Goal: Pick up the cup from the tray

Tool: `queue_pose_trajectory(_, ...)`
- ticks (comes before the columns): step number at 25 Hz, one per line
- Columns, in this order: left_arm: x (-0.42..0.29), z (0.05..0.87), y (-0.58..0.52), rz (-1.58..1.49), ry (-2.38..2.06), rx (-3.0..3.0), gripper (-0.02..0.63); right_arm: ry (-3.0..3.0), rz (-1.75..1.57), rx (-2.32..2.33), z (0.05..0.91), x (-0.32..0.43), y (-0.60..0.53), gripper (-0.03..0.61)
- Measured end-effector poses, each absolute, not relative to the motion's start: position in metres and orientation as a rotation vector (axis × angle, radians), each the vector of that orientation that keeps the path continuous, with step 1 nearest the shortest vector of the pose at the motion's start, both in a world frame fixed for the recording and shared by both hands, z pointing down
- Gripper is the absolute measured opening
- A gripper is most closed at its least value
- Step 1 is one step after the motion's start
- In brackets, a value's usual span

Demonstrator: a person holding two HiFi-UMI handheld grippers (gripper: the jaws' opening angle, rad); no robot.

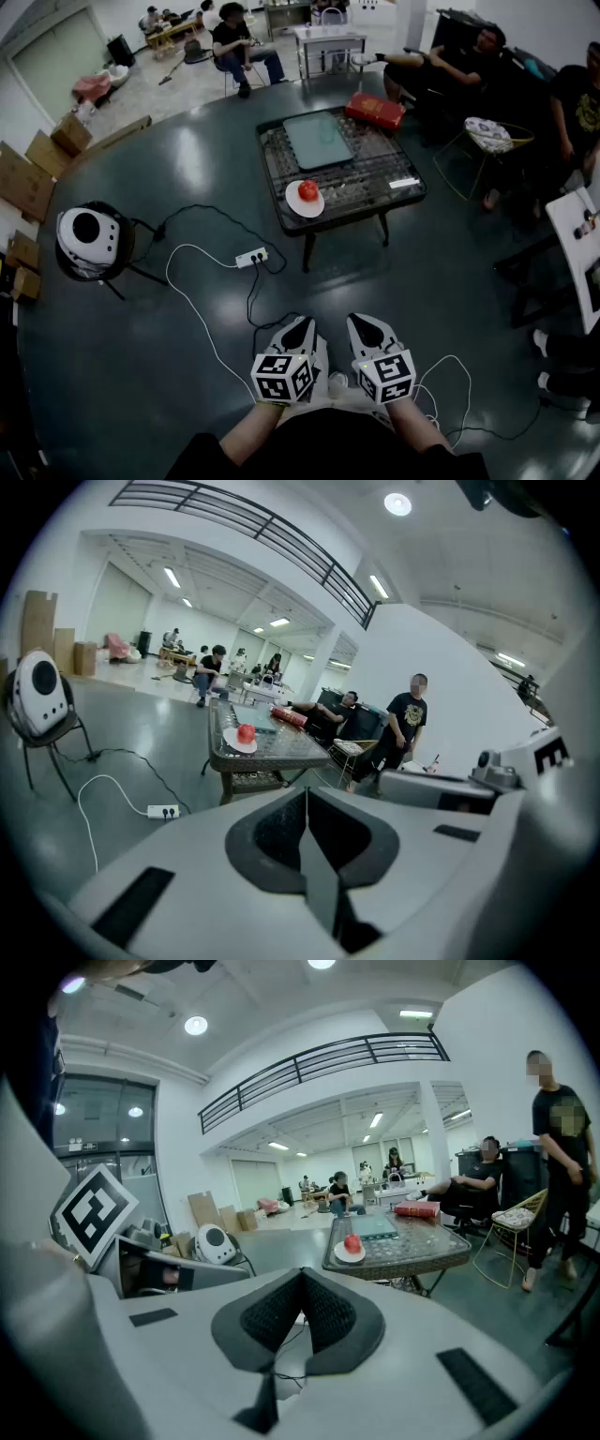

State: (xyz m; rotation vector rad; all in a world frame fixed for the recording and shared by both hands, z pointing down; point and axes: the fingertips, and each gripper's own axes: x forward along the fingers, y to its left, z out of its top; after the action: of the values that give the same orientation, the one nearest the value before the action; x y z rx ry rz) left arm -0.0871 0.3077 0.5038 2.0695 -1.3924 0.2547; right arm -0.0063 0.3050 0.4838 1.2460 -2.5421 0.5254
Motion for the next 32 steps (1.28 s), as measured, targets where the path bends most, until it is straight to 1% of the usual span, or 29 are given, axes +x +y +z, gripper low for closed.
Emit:
queue_pose_trajectory(4, -0.080, 0.492, 0.344, 0.198, -1.404, 2.079, 0.014, -2.555, 0.516, 1.226, 0.481, -0.006, 0.351, 0.008)
queue_pose_trajectory(9, -0.074, 0.491, 0.379, 0.260, -1.387, 2.126, 0.014, -2.572, 0.474, 1.169, 0.475, -0.017, 0.389, 0.008)
queue_pose_trajectory(23, -0.072, 0.482, 0.399, 0.307, -1.411, 2.183, 0.014, -2.616, 0.467, 1.218, 0.460, -0.010, 0.408, 0.009)
queue_pose_trajectory(32, -0.059, 0.477, 0.393, 0.245, -1.421, 2.166, 0.014, -2.631, 0.446, 1.178, 0.463, 0.002, 0.401, 0.009)
